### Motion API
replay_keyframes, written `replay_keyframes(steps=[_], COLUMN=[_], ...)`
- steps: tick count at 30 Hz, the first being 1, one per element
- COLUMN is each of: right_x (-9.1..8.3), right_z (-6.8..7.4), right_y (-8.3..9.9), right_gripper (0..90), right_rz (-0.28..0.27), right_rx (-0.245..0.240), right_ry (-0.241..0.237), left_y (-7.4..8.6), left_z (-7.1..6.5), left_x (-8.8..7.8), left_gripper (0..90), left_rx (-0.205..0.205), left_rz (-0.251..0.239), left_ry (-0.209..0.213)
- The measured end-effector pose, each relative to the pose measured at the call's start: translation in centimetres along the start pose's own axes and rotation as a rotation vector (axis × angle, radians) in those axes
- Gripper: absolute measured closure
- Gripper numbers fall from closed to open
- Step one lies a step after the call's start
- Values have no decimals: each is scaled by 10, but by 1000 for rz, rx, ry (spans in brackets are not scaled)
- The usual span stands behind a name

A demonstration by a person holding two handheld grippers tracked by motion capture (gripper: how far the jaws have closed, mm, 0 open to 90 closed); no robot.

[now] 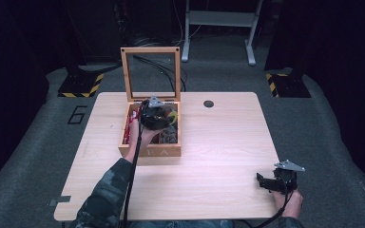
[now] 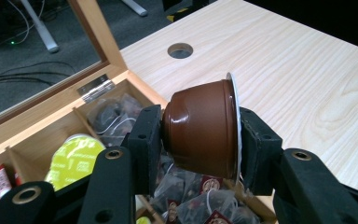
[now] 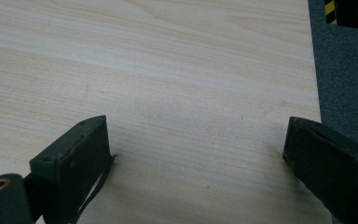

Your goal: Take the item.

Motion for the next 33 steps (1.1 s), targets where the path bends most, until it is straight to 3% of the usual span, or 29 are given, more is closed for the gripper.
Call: replay_keyframes(steps=[33], right_x=[0], right_z=[-1], right_y=[0], right_gripper=[72], right_rz=[-4], right_rx=[-5], right_ry=[1], left_y=[-11], left_z=[-49], left_x=[28], left_gripper=[551], left_rx=[21], left_rz=[3], left_ry=[69])
Point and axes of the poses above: each handheld gripper's, and its own axes: x roughly forward along the jaws, y roughly out of its underside, z roughly to its left, the point moved 8 cm from there along x, roughly forward along the jaws, and after that the axes turned 8 degrees about -y, right-handed, at the moved point
